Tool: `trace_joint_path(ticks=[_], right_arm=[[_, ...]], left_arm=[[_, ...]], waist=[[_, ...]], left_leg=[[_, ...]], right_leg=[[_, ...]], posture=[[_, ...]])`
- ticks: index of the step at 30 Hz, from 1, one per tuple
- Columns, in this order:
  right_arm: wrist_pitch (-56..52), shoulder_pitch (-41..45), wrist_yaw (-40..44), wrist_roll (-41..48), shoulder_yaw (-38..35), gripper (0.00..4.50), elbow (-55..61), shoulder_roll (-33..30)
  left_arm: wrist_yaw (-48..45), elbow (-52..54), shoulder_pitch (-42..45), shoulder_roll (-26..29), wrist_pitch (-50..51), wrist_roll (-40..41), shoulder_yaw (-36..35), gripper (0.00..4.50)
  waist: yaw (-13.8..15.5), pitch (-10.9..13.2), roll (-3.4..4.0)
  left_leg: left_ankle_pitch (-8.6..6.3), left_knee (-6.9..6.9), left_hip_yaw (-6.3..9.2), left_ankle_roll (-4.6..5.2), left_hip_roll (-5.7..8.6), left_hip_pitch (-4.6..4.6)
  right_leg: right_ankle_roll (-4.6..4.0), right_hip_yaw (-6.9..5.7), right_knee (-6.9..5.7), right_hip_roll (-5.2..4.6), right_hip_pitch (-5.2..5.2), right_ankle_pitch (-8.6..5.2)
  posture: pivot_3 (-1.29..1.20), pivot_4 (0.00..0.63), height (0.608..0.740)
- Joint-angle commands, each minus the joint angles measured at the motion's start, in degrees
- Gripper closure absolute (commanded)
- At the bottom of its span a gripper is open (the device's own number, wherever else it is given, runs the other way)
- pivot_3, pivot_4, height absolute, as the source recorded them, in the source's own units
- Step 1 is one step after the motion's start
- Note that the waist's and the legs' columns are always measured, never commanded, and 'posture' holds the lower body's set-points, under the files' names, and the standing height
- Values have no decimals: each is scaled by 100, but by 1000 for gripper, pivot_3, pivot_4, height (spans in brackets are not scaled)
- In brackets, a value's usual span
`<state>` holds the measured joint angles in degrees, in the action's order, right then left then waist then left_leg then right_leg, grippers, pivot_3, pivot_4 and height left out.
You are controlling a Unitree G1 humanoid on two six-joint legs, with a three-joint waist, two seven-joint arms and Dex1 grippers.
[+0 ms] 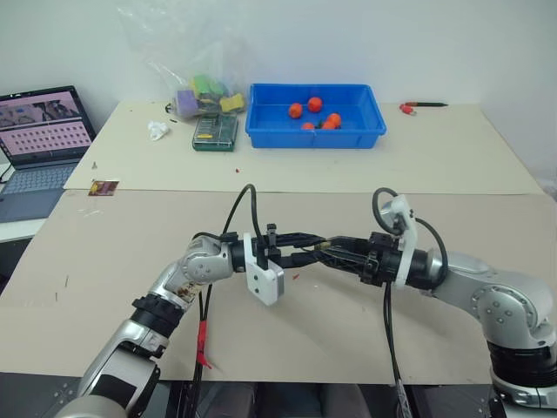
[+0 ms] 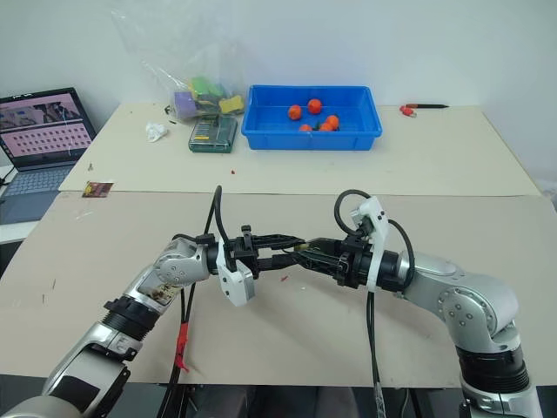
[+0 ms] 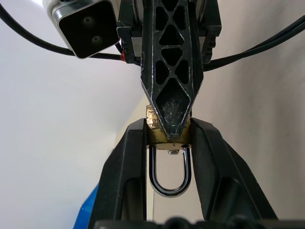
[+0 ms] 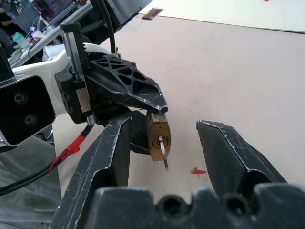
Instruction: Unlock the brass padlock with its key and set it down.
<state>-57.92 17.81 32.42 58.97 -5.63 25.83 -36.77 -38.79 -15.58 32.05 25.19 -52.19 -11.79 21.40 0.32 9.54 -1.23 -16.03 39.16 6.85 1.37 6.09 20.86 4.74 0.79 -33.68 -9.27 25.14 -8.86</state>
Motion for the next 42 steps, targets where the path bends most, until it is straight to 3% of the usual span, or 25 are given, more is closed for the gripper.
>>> trace_joint_path(ticks=[1, 3, 6, 16, 18, 24, 26, 31, 37, 42], right_arm=[[-24, 113, 77, 215, -213, 2876, 97, -65], [-42, 96, 103, 273, -213, 3631, 104, -89], [-51, 88, 123, 330, -210, 4399, 96, -109], [-3, 76, 100, 280, -155, 4397, 116, -125], [-1, 89, 97, 254, -133, 4397, 101, -117], [1, 110, 108, 259, -107, 4397, 100, -113], [2, 112, 111, 260, -104, 4397, 98, -114], [30, 130, 159, 217, -103, 4397, 48, -143], [29, 189, 231, 277, -223, 4397, 39, -238], [57, 188, 371, 296, -287, 4397, 86, -394]], left_arm=[[114, 244, -29, -15, 35, 61, -57, 3703], [114, 282, -50, -27, 41, 51, -51, 3703], [122, 276, -38, -35, 50, 48, -60, 3703], [133, 217, 50, -44, 205, 196, -157, 3703], [143, 200, 75, -59, 233, 235, -183, 2694], [90, 244, 74, -82, 437, 483, -228, 429], [72, 246, 69, -73, 525, 532, -254, 11], [-876, 294, -209, 159, 1281, 1406, -24, 11], [-1301, 187, -330, 122, 2460, 2163, -363, 11], [-1728, 584, -355, -24, 4125, 3146, -561, 1378]], waist=[[0, 0, 0], [3, 0, 0], [4, 0, 0], [1, 0, 0], [2, 0, 0], [1, 0, 0], [1, 0, 0], [-20, 0, 0], [-39, 0, 0], [-46, 0, 0]], left_leg=[[0, 0, 0, 0, 0, 0], [0, 0, 0, 0, 0, 0], [0, 0, 0, 0, -1, 0], [0, 0, 0, 0, -1, 0], [0, 0, 0, 0, 0, 0], [0, 0, 0, 0, -1, 0], [0, 0, 0, 0, 0, 0], [0, 0, 0, 0, 0, -1], [0, 1, 1, 1, -1, -1], [-1, 1, 1, 2, -1, -1]], right_leg=[[0, 0, 0, 0, 0, 0], [0, 0, 0, 0, 0, 0], [0, 0, 0, -1, -1, 0], [0, 0, 0, 0, 0, 0], [0, 0, 0, 0, 0, 0], [0, 0, -1, 0, 0, 0], [0, 0, -1, 0, 0, 0], [0, 0, -3, 0, 0, 0], [0, 0, -19, -1, 1, 0], [1, 0, -23, 0, 1, -1]], posture=[[0, 150, 740], [0, 150, 740], [0, 150, 740], [0, 150, 740], [0, 150, 740], [0, 150, 740], [0, 150, 740], [0, 150, 740], [0, 150, 740], [0, 150, 740]])
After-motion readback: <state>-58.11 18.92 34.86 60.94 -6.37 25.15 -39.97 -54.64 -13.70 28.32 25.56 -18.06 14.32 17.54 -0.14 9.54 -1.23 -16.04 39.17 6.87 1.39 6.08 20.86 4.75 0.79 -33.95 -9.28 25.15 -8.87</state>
